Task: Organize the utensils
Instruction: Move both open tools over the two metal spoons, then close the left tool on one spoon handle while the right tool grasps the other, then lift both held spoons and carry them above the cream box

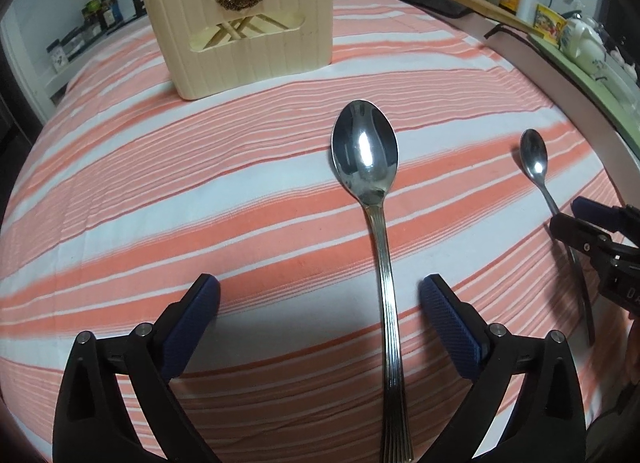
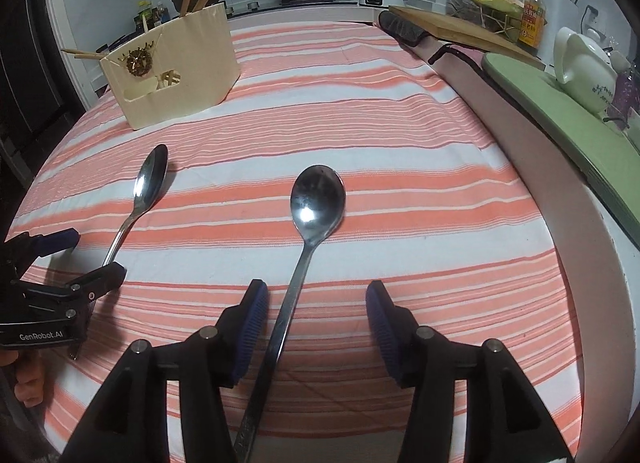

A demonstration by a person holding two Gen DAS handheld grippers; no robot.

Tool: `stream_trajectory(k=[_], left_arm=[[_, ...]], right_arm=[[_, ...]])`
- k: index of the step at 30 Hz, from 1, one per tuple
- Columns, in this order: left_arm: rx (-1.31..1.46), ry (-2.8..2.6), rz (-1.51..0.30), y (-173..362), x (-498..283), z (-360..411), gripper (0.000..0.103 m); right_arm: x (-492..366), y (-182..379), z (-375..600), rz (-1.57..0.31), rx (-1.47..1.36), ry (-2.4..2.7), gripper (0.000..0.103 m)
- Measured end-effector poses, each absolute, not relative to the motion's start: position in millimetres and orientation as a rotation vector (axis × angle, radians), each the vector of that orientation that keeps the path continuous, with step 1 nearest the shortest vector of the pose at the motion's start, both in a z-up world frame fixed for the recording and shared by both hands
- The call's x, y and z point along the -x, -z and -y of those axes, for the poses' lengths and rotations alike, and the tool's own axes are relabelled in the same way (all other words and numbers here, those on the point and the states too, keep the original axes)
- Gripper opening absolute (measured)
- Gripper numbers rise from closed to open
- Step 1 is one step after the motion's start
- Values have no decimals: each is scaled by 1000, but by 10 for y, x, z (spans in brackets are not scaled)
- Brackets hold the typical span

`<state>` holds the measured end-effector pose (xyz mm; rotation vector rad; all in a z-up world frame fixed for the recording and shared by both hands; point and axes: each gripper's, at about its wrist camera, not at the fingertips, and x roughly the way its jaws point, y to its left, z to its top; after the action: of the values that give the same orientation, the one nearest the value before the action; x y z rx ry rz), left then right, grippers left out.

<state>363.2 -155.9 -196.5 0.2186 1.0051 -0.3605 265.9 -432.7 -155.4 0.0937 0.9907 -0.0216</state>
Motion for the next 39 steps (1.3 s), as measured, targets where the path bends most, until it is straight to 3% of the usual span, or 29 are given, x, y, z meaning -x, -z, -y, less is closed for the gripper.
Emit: stream_trajectory(k=[20,29,32,34,35,36,37,39], left_arm=[[-237,480,-1036,1938,-3859,1557,101],[-281,438,-1006,1937,-4171,1970,92],[-266,458,-1004,1916,-4227,2055,73],[-268,482,-991,1893,-4234,2112,46],[-272,490,-983,1883,-4232,2134,42],[-273,487,-981,1879,-4233,2141,42],[-261,487,-978,1876,-4232,2129,41],[-245,484,-968,1858,-4215,2085,41]], right_arm=[[-2729,1571,4318,-979,-93,43,58],[-3120,1599,4249,-969,-68,67,57],[-3177,1609,4237,-962,-69,81,57],[-3209,1616,4218,-953,-61,97,55],[-3222,1612,4212,-948,-57,103,54],[-3228,1601,4221,-937,-57,115,39],[-3231,1596,4242,-933,-74,115,34],[-3212,1585,4285,-916,-108,108,34]])
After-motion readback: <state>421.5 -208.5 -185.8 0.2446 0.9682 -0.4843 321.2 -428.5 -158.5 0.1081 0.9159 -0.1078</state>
